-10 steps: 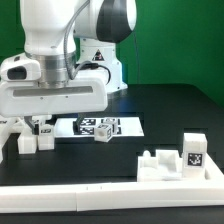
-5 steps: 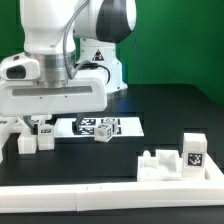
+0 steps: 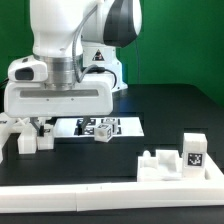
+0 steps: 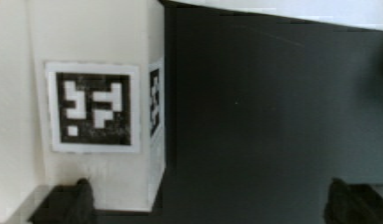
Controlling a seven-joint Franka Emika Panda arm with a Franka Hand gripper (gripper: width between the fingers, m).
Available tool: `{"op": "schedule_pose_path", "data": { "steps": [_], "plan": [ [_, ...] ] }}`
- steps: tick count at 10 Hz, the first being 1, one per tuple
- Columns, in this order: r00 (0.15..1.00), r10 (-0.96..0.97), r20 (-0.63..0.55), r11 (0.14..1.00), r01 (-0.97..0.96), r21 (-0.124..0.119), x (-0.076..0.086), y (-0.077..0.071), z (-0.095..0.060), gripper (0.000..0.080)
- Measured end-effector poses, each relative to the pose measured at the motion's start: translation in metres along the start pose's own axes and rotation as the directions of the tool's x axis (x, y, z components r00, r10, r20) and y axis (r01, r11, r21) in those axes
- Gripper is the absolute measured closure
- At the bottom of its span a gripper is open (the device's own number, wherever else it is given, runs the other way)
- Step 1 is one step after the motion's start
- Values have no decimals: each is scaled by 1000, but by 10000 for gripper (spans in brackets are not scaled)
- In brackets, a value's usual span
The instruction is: Assemble chair
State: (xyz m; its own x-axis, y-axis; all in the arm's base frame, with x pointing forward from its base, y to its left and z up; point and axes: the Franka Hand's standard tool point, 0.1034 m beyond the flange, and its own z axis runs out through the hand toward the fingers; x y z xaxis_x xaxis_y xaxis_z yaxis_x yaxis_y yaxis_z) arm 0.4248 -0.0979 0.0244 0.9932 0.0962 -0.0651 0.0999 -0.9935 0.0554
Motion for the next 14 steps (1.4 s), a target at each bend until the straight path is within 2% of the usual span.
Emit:
{"op": "schedule_pose_path", "data": {
  "steps": [3, 6, 8, 9, 13, 14],
  "plan": [
    [1000, 14, -7, 1000, -14, -4, 1, 0, 0, 150],
    [996, 52, -69, 998, -54, -26, 19, -29, -2, 150],
    [995, 57, -80, 998, -59, -26, 27, -43, -5, 150],
    [996, 50, -72, 998, -52, -21, 28, -39, -8, 150],
    [1000, 10, -19, 1000, -10, -1, 29, -6, -22, 150],
    [1000, 13, -3, 1000, -13, 7, 30, -6, -22, 150]
  ]
}}
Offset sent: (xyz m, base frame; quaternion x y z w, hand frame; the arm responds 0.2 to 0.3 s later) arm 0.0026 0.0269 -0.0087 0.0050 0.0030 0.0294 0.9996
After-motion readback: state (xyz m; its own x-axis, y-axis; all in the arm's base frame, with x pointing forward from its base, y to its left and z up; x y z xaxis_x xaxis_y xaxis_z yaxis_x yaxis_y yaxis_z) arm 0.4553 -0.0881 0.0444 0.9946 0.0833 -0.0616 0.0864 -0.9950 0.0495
